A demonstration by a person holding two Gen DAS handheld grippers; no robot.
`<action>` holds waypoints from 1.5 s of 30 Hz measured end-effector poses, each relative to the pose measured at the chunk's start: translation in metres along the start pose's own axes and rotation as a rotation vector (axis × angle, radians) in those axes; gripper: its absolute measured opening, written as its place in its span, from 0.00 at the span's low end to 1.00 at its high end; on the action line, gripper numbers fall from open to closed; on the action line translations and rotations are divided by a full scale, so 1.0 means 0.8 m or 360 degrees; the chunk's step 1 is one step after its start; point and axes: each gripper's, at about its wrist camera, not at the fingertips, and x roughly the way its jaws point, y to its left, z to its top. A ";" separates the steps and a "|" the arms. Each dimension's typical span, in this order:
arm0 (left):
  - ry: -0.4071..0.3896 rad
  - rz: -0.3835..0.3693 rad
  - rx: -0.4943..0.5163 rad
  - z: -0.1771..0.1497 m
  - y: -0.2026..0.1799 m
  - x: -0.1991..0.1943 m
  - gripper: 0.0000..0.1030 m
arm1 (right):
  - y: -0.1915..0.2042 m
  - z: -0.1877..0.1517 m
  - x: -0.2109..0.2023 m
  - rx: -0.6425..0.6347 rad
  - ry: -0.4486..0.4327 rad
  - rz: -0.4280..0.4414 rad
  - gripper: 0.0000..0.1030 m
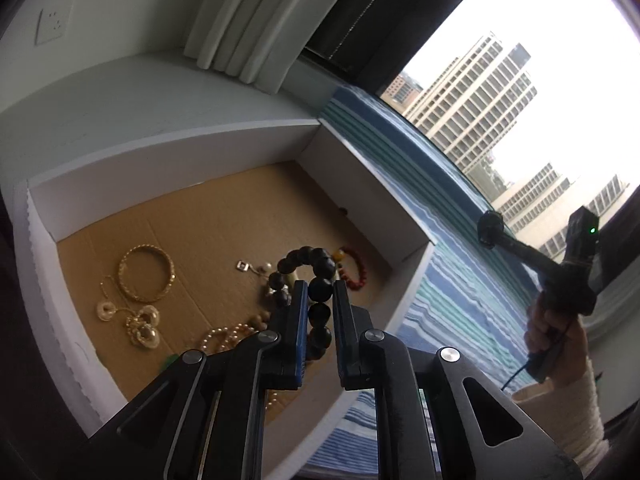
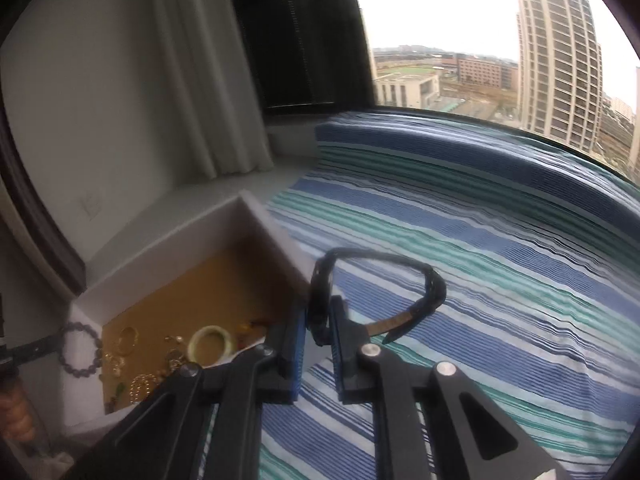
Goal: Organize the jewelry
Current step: 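Carry the bracelet and watch into the white box and open both tools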
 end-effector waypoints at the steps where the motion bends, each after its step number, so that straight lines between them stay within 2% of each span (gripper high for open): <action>1: 0.0030 0.0025 -0.0007 0.000 0.007 0.010 0.09 | 0.024 0.008 0.014 -0.0052 0.0024 0.0047 0.11; 5: 0.0186 0.0123 0.0007 -0.008 0.023 0.057 0.09 | 0.108 0.026 0.102 -0.0234 0.0220 0.0163 0.11; 9: 0.0285 0.0254 0.0028 -0.017 0.028 0.092 0.10 | 0.159 0.011 0.201 -0.0368 0.0464 0.0130 0.11; 11: 0.0288 0.0319 0.0045 -0.019 0.025 0.097 0.10 | 0.171 0.001 0.231 -0.0371 0.0555 0.0130 0.12; 13: 0.0241 0.0373 0.0079 -0.021 0.023 0.093 0.21 | 0.170 -0.004 0.244 -0.0311 0.0597 0.0171 0.14; 14: 0.0211 0.0407 0.0099 -0.022 0.019 0.090 0.42 | 0.168 -0.004 0.244 -0.0275 0.0590 0.0186 0.15; 15: 0.0175 0.0459 0.0120 -0.023 0.015 0.087 0.64 | 0.166 -0.001 0.240 -0.0247 0.0574 0.0202 0.30; 16: 0.0127 0.0526 0.0149 -0.023 0.009 0.084 0.73 | 0.164 -0.001 0.234 -0.0231 0.0550 0.0210 0.47; 17: 0.0076 0.0596 0.0188 -0.024 0.004 0.079 0.82 | 0.164 -0.002 0.226 -0.0226 0.0520 0.0208 0.52; 20: -0.0042 0.0843 0.0292 -0.027 -0.016 0.072 0.97 | 0.166 -0.005 0.196 -0.0263 0.0439 0.0180 0.55; 21: -0.0079 0.0941 0.0316 -0.029 -0.023 0.070 0.98 | 0.166 -0.006 0.184 -0.0287 0.0409 0.0162 0.61; 23: -0.0158 0.1075 0.0346 -0.029 -0.031 0.066 0.98 | 0.169 -0.014 0.162 -0.0349 0.0348 0.0123 0.64; 29: -0.0225 0.1213 0.0349 -0.036 -0.042 0.056 0.99 | 0.175 -0.041 0.114 -0.0443 0.0311 0.0044 0.64; 31: -0.0175 0.1210 0.0318 -0.036 -0.040 0.056 0.99 | 0.177 -0.050 0.106 -0.0455 0.0318 0.0032 0.64; 34: -0.0066 0.1148 0.0262 -0.035 -0.038 0.054 0.99 | 0.179 -0.060 0.099 -0.0466 0.0322 0.0000 0.64; 38: 0.0015 0.1079 0.0209 -0.036 -0.037 0.051 0.99 | 0.180 -0.068 0.098 -0.0476 0.0349 -0.0051 0.65; 39: 0.0034 0.1063 0.0196 -0.036 -0.035 0.051 0.99 | 0.180 -0.069 0.099 -0.0470 0.0350 -0.0065 0.75; 40: 0.0034 0.1052 0.0187 -0.037 -0.035 0.050 0.99 | 0.180 -0.070 0.099 -0.0460 0.0349 -0.0075 0.83; 45: -0.0018 0.1064 0.0157 -0.036 -0.033 0.042 0.99 | 0.187 -0.076 0.101 -0.0428 0.0379 -0.0093 0.83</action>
